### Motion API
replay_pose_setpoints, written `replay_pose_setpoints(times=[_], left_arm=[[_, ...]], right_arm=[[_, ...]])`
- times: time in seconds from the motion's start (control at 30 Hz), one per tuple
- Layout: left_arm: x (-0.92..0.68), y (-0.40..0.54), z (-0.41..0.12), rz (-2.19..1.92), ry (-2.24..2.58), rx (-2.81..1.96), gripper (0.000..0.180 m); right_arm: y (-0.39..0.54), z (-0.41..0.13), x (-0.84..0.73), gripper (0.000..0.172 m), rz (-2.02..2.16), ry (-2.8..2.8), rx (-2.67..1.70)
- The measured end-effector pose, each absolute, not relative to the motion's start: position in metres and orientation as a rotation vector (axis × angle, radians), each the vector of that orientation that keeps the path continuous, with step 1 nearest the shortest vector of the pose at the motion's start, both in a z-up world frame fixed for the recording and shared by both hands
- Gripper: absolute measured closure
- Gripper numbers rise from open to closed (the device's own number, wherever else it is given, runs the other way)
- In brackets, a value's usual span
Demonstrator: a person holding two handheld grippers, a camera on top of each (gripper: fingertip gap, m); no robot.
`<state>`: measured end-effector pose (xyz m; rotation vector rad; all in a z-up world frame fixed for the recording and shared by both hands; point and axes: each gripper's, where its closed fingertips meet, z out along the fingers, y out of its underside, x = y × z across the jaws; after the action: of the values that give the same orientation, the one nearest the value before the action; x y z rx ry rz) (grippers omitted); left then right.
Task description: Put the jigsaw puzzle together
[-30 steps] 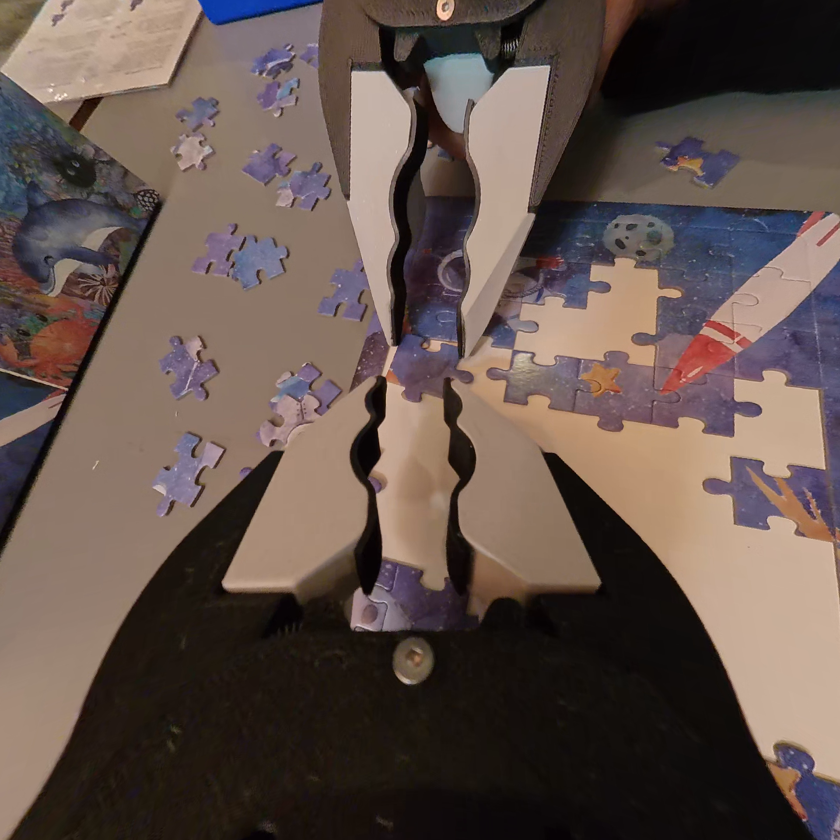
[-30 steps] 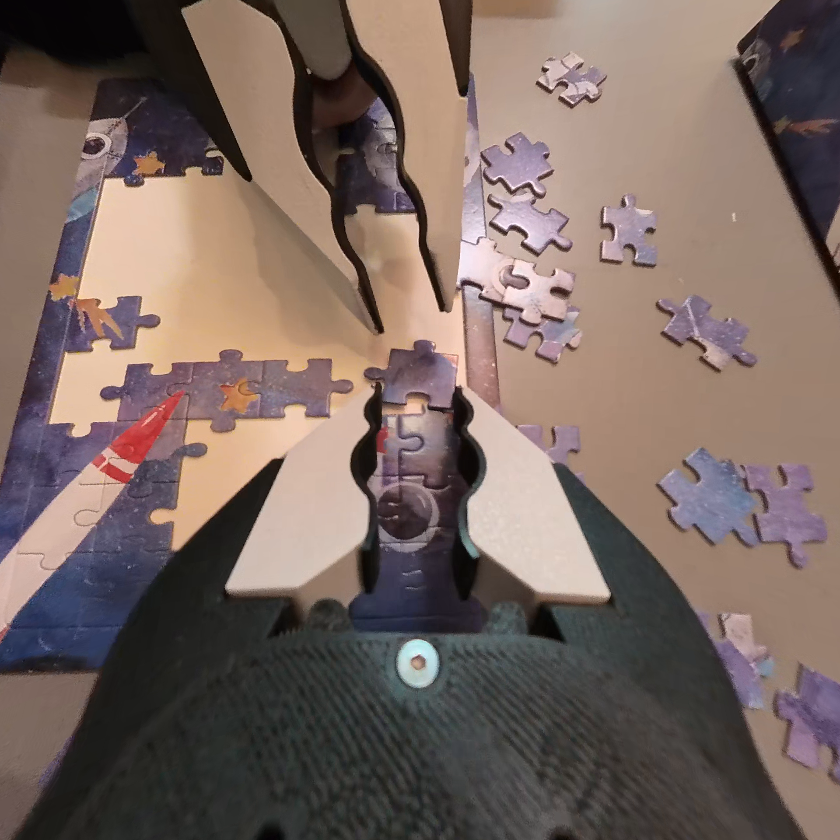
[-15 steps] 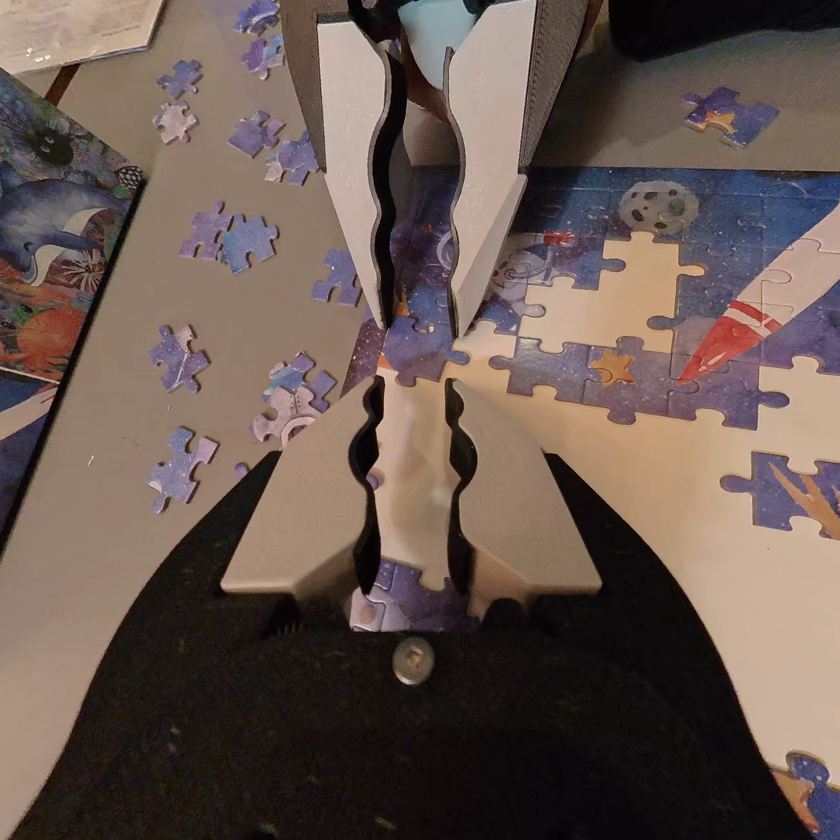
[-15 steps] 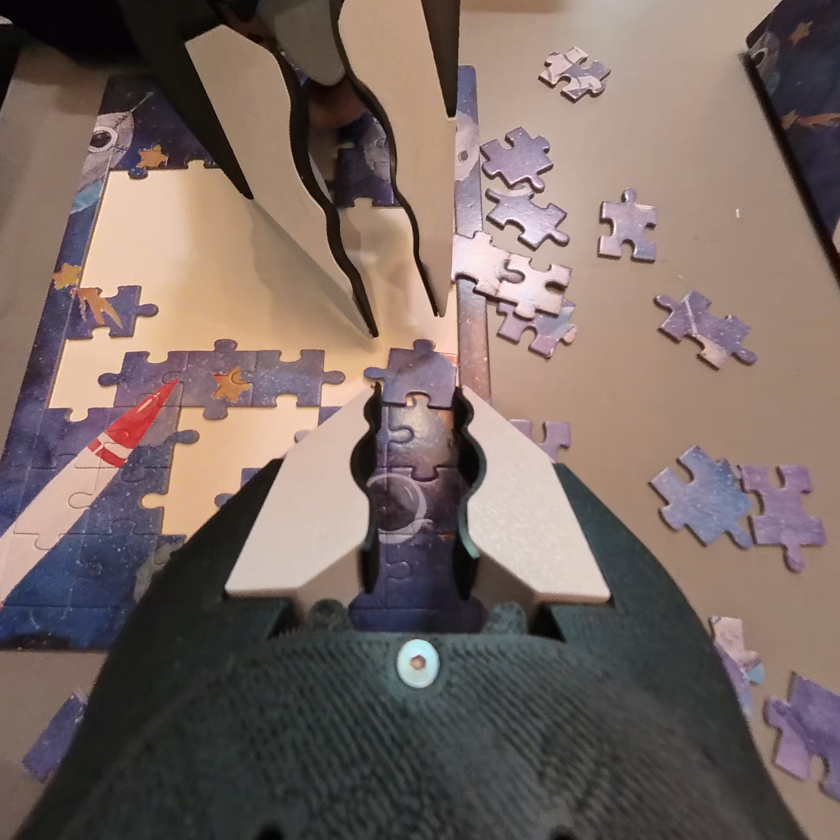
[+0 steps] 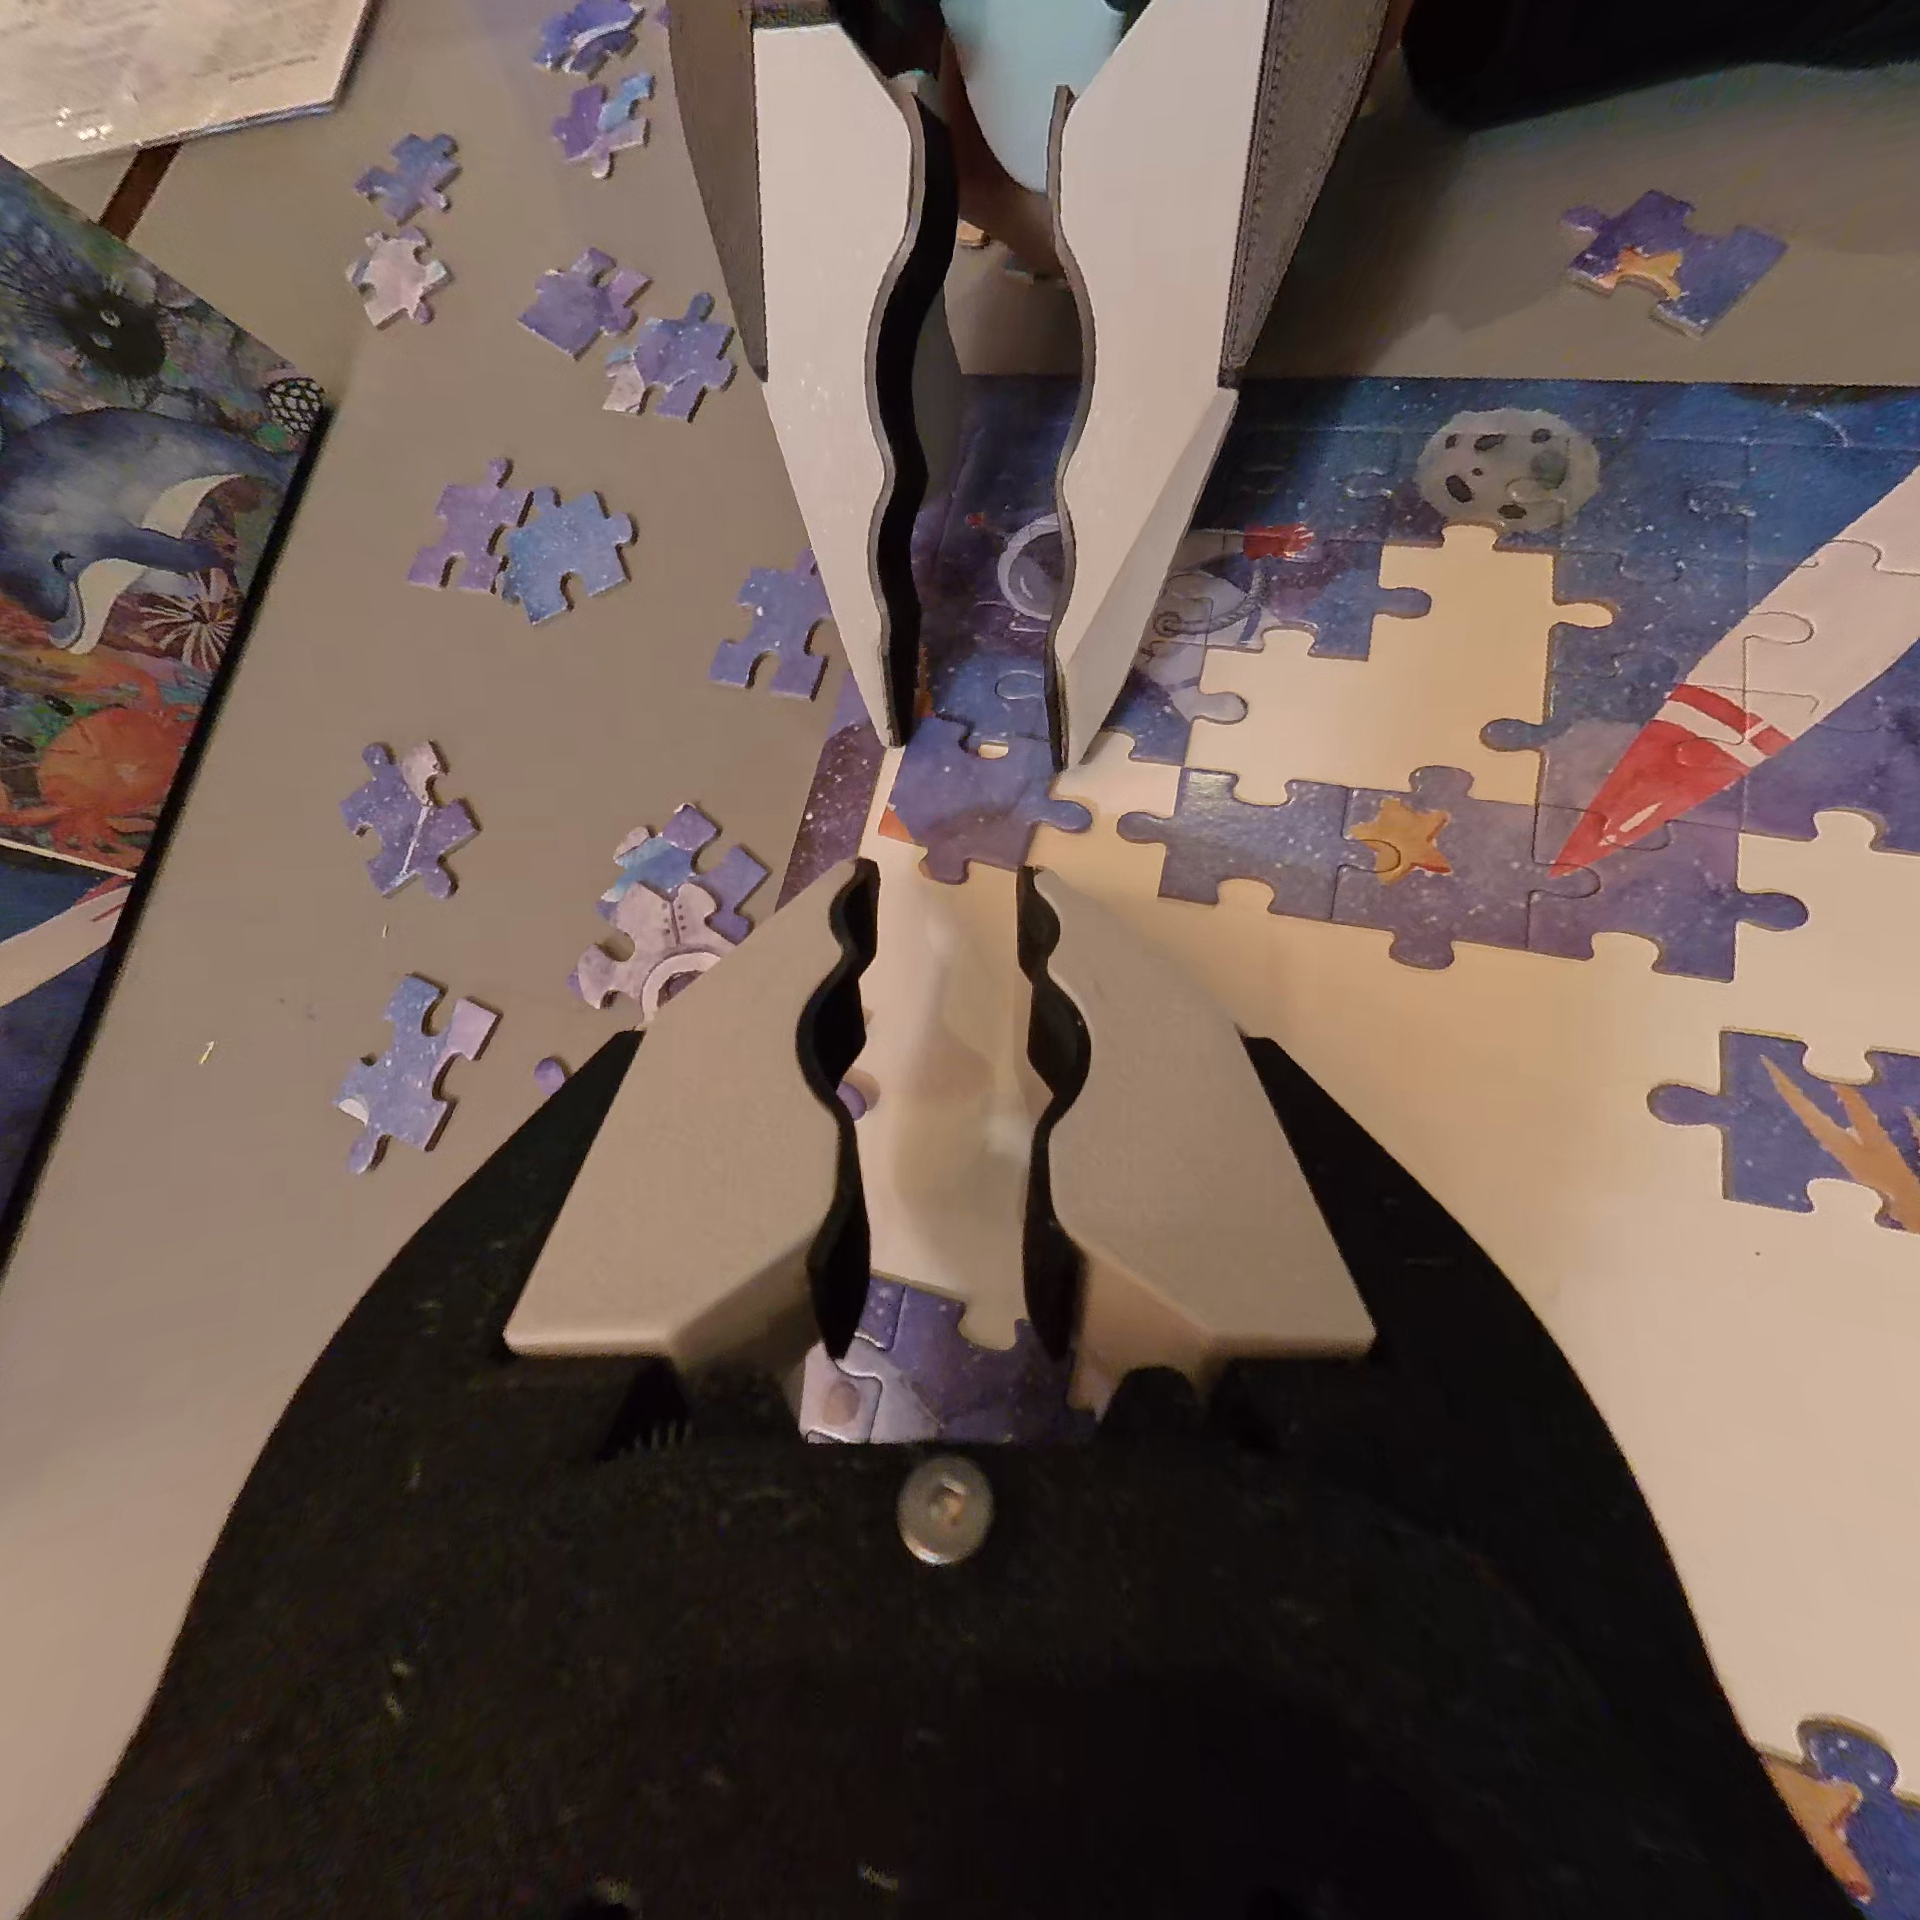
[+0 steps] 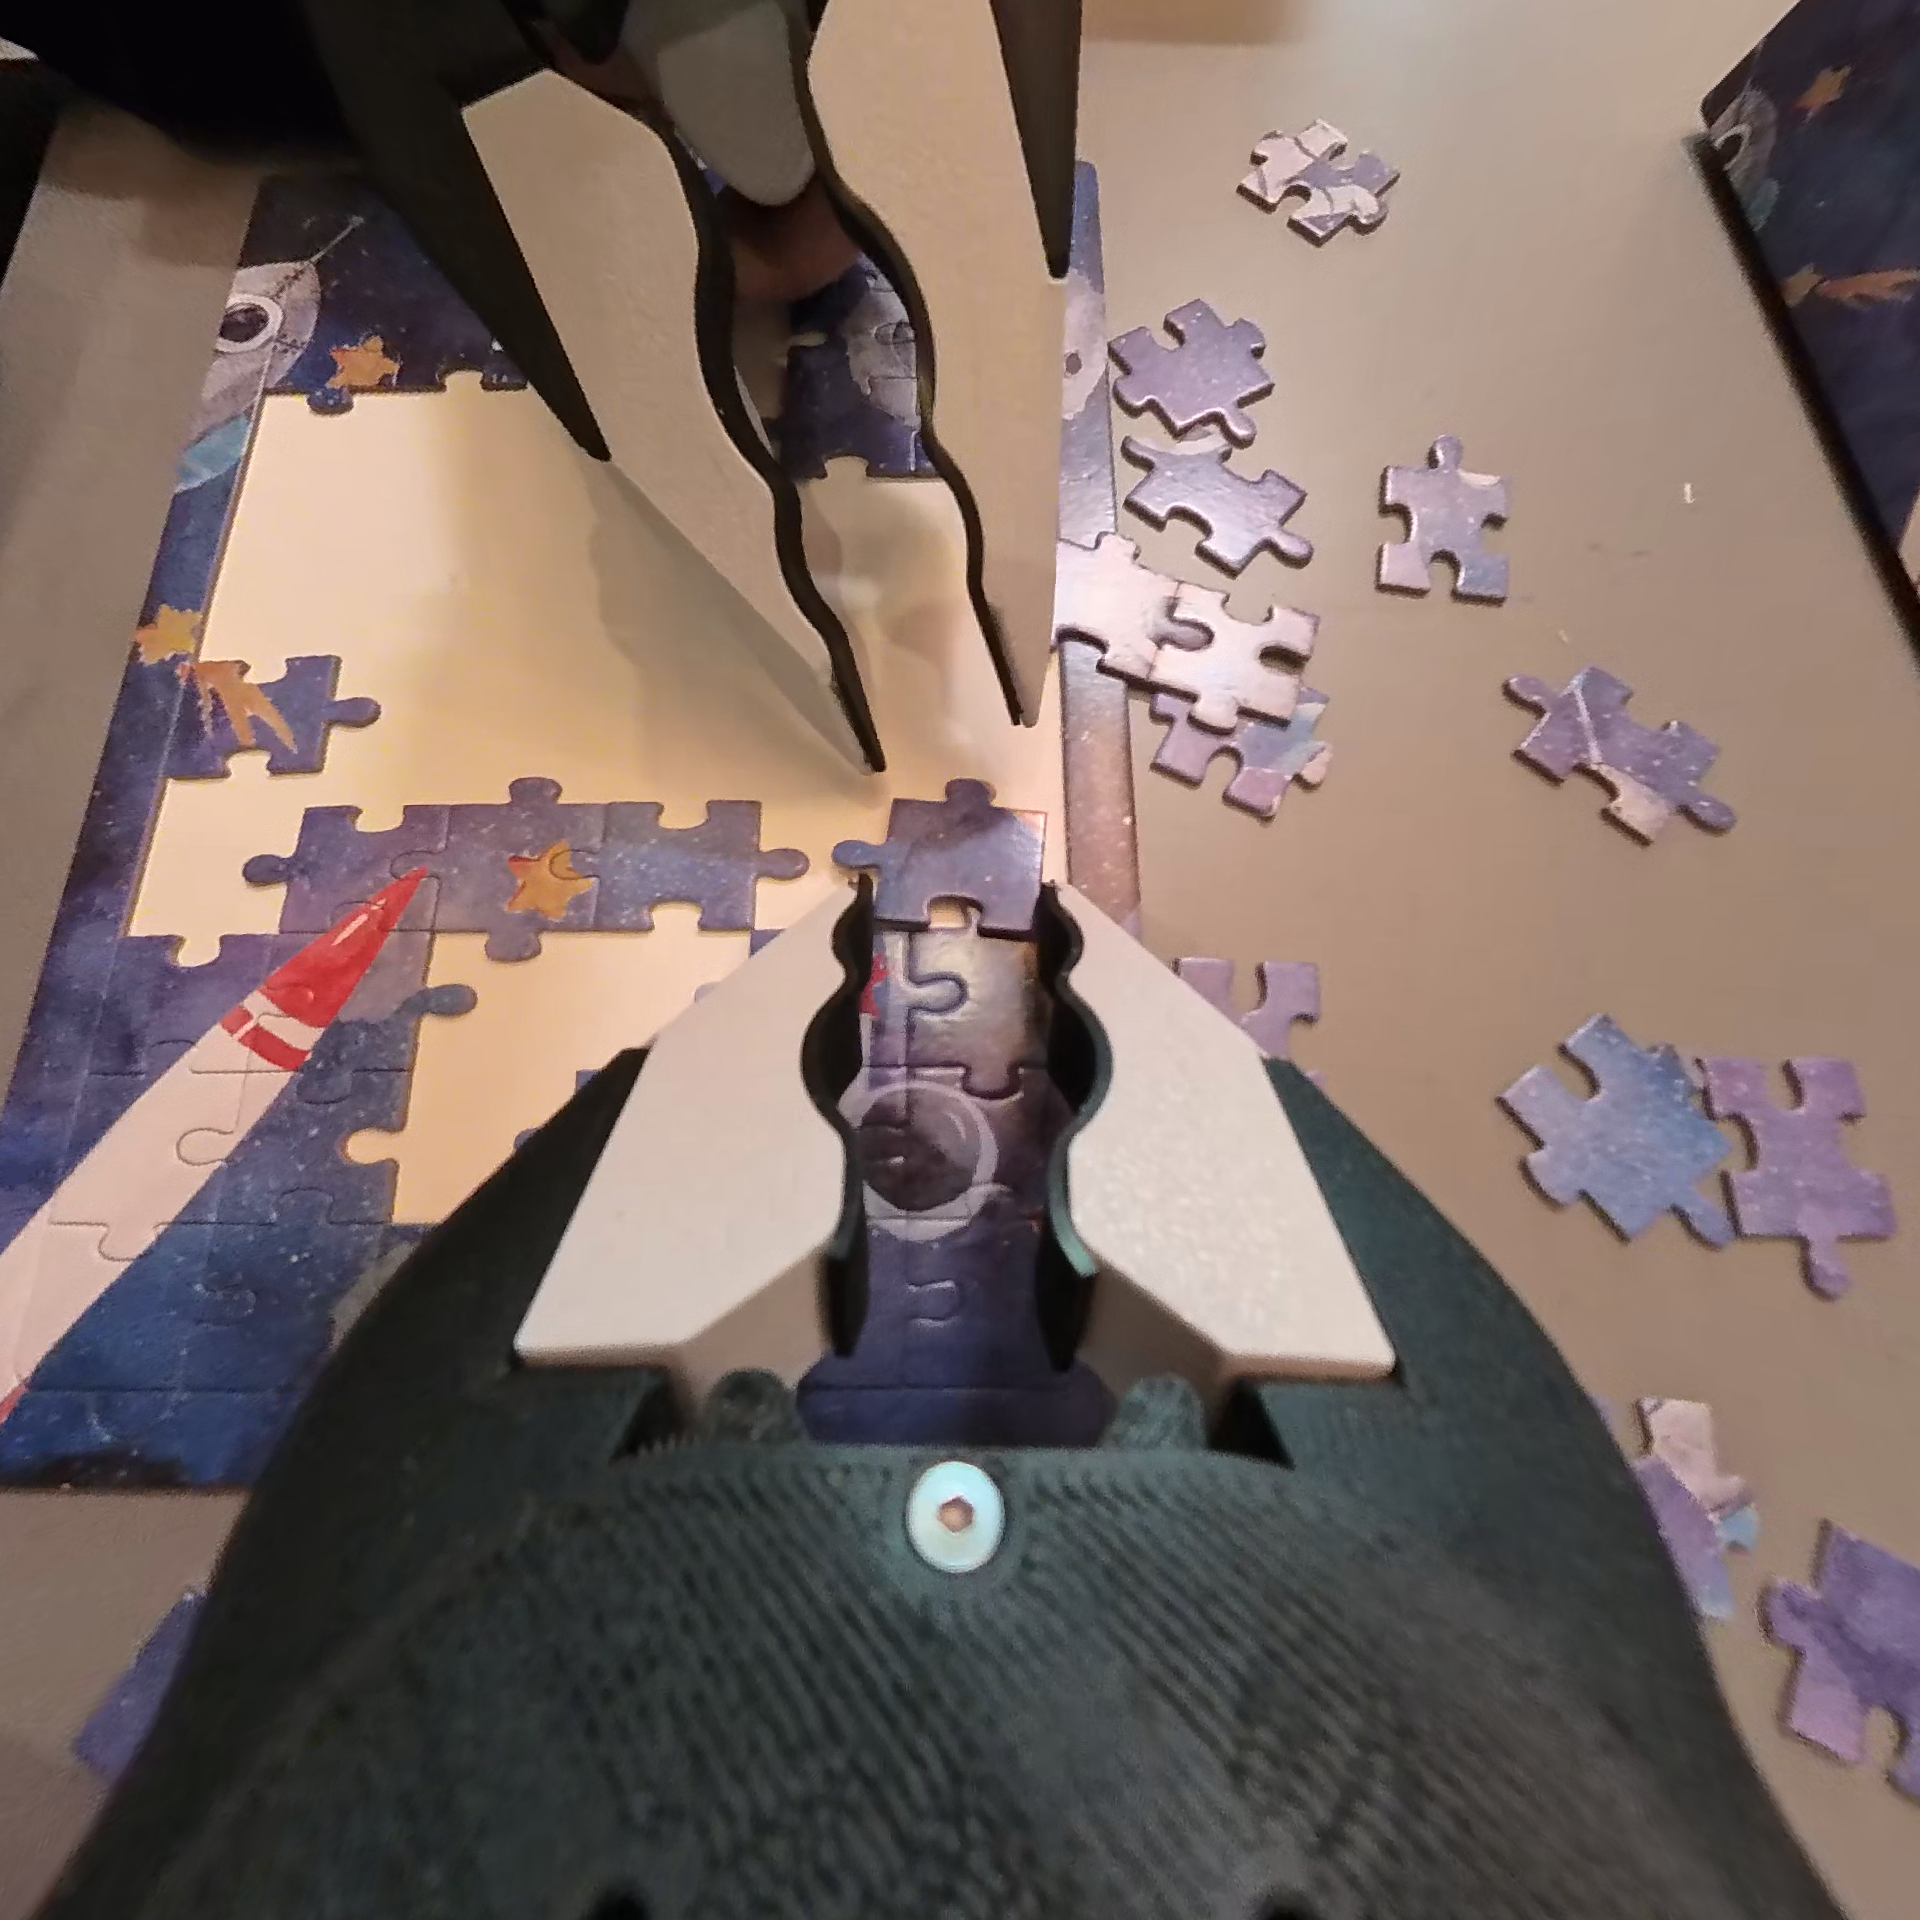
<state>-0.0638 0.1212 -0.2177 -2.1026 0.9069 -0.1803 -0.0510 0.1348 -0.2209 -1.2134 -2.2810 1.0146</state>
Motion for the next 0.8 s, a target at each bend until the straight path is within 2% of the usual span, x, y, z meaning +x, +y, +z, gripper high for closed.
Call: replay_pose_setpoints(times=[0.8], left_arm=[[-0.0645,0.1217,-0.2188,-0.17,0.906,-2.108,0.154]], right_arm=[[0.1325,-0.2225,-0.051,0.142,1.001,-2.246,-1.228]])
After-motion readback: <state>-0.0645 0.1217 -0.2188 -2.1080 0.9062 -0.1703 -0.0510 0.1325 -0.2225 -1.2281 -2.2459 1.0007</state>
